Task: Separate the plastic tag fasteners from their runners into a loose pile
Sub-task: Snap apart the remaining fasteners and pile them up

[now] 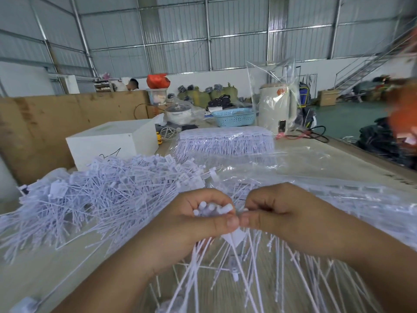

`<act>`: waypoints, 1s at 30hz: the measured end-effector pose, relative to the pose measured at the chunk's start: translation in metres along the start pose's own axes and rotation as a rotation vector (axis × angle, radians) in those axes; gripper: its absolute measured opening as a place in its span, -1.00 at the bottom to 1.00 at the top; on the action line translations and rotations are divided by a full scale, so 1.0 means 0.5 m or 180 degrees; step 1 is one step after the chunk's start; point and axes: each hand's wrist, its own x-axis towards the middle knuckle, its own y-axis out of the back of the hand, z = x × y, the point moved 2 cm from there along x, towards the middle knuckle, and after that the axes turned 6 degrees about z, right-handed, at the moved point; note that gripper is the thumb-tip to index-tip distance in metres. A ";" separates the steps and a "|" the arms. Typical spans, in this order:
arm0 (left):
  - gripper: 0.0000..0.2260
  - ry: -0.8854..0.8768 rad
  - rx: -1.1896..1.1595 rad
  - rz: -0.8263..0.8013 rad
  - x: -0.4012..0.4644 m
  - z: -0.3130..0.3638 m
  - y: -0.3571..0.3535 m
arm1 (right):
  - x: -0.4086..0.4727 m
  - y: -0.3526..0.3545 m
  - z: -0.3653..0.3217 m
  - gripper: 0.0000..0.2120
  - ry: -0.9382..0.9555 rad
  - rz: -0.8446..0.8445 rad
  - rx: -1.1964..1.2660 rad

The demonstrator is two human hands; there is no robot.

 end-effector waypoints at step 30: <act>-0.85 -0.0496 0.0336 0.0517 0.007 -0.014 0.004 | -0.006 -0.011 -0.005 -0.56 0.0170 -0.0009 0.1239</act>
